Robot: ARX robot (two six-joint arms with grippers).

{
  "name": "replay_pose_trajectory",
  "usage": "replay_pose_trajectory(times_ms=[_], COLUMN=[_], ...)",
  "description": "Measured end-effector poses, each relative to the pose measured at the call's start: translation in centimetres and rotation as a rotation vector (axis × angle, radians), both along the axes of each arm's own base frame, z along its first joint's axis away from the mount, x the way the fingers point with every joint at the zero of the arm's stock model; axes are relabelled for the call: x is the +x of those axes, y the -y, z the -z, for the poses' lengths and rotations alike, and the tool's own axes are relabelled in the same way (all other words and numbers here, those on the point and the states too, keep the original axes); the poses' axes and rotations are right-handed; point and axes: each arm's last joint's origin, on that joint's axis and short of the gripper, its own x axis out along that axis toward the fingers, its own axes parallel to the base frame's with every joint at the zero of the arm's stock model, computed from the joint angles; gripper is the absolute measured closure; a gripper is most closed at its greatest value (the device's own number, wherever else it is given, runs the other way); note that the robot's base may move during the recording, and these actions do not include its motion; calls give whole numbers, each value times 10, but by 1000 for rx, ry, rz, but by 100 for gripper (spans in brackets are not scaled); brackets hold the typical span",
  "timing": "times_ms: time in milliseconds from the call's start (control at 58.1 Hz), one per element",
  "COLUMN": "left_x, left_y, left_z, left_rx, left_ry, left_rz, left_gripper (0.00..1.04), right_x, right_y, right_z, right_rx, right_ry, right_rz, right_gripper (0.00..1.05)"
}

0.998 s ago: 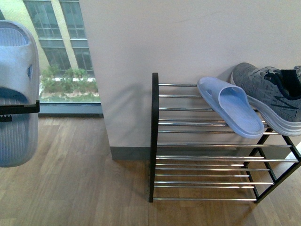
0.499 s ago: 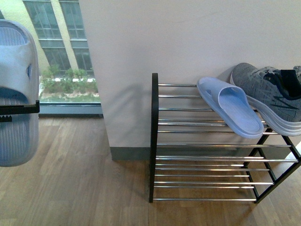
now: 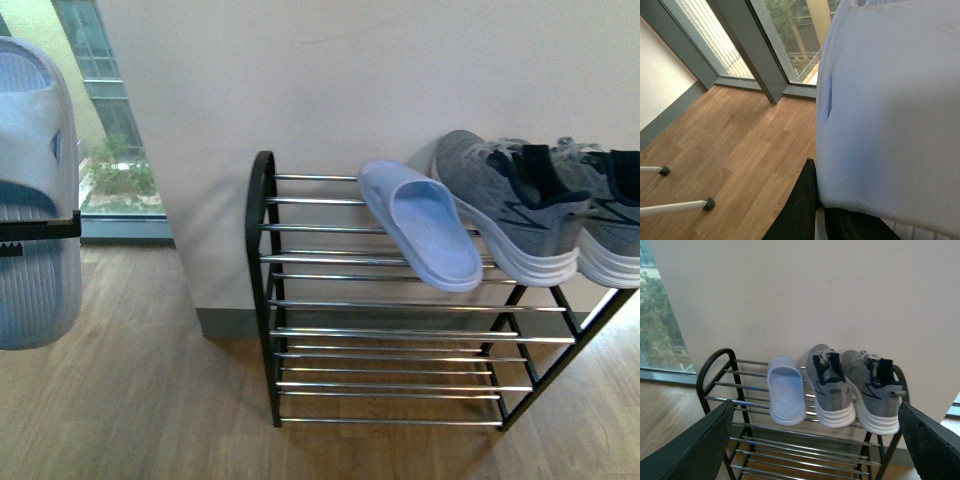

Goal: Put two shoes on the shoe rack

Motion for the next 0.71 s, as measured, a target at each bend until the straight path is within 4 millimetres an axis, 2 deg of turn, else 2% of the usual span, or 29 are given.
replay_pose_trajectory(times_ms=[189,275,379,499,602,706], left_x=[-1,5,29,69,103,133], left_y=[3,13,35,62,79,92], left_z=[0,-1,-9,-26,-30,-27], left_rx=[-5,-137,-351,-553,-656,-678], left_ry=[1,-26,-45,-72,-153,-252], left_rz=[15,126,228,318,335,325], left_gripper=[103,103,103,103,103,103], right_x=[0,0,0,0,0,0], right_y=[0,0,0,0,0,0], right_z=[0,0,0,0,0,0], right_rx=[2,3,3,3,3,3], right_ry=[-1,0,0,0,0,0], right_rz=[9,10,6,5,5,5], right_gripper=[9,9,9,9,9,9])
